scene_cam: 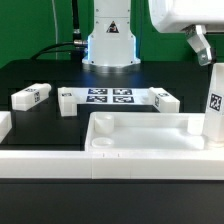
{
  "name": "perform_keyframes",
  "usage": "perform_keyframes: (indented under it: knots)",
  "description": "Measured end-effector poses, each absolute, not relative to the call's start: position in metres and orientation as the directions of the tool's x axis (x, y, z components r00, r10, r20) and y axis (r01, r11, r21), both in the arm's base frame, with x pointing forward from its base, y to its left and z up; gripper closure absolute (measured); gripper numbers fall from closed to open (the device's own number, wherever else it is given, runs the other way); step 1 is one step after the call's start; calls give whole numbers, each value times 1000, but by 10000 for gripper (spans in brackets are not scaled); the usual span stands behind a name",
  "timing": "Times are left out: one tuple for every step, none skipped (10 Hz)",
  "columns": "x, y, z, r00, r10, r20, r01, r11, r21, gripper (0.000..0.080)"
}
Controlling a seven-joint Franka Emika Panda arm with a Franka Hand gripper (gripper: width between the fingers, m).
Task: Assemble desk
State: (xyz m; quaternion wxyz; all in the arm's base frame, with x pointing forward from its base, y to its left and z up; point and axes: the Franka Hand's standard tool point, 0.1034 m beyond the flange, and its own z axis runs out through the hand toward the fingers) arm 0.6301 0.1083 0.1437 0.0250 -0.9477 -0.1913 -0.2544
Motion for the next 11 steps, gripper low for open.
perform_keyframes:
  knots:
    - [622,111,134,838,338,427,368,-930,15,151]
    - [619,115,133,878,343,333,368,-930,-15,151]
    - [621,115,138,893,352,279,372,-928,-19,151]
    - [619,118,140,906,363,219,378,-925,-30,151]
    - [617,120,138,912,367,183,380,-924,-41,151]
    - [611,121,137,923,368,111,376,-925,-61,151]
    - [611,123,138,925,373,70,378,-923,-74,151]
    - [612,125,137,929,368,48,371,-925,-80,151]
    - [613,122,133,930,363,47,366,-928,-65,151]
    - [616,116,132,927,372,53,374,-926,-48,151]
    - [619,108,132,913,402,65,405,-913,-39,151]
